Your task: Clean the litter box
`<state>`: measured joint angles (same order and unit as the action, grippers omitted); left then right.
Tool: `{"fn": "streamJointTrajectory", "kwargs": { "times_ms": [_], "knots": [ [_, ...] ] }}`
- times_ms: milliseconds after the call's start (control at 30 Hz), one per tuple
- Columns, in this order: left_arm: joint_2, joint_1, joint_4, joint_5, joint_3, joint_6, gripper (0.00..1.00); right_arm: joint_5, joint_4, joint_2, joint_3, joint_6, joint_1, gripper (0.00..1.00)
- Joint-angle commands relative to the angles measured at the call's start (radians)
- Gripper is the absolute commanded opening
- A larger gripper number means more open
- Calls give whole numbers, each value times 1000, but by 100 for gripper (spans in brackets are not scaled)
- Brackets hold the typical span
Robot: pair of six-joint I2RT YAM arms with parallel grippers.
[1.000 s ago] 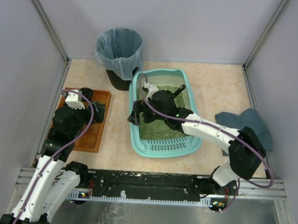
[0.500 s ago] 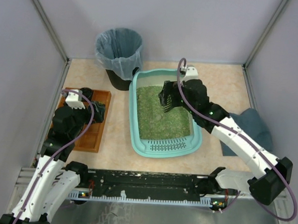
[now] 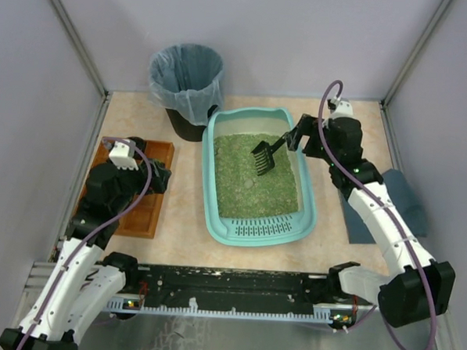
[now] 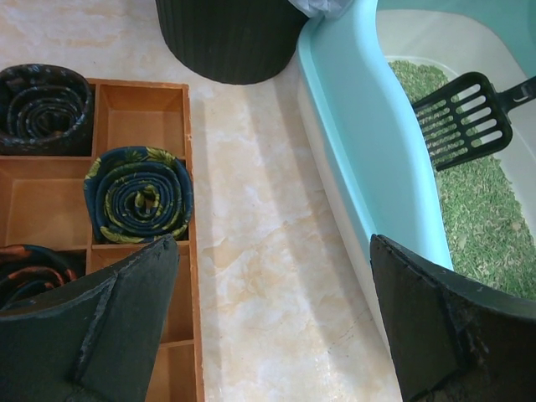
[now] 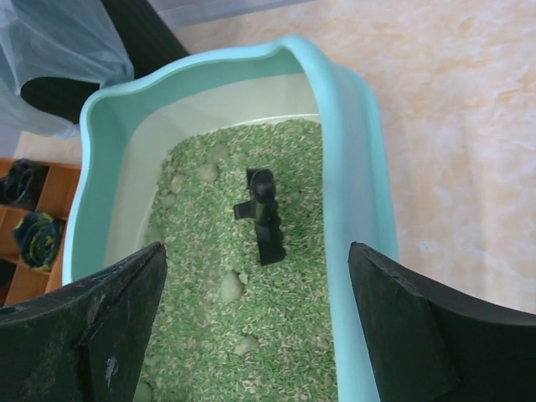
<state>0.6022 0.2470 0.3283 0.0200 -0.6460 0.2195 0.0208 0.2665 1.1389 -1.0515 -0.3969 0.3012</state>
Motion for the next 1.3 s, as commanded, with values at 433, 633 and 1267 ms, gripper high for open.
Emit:
{"fn": "streamJointTrajectory", "kwargs": {
  "times_ms": [433, 633, 1267],
  "knots": [
    [36, 3, -25, 72, -1, -15, 100, 151, -305, 231, 9, -8, -22, 65],
    [29, 3, -25, 70, -1, -16, 99, 175, -405, 287, 36, -27, -21, 57],
    [30, 3, -25, 51, 0, -13, 98, 250, -394, 425, -16, -33, -20, 36]
  ]
}}
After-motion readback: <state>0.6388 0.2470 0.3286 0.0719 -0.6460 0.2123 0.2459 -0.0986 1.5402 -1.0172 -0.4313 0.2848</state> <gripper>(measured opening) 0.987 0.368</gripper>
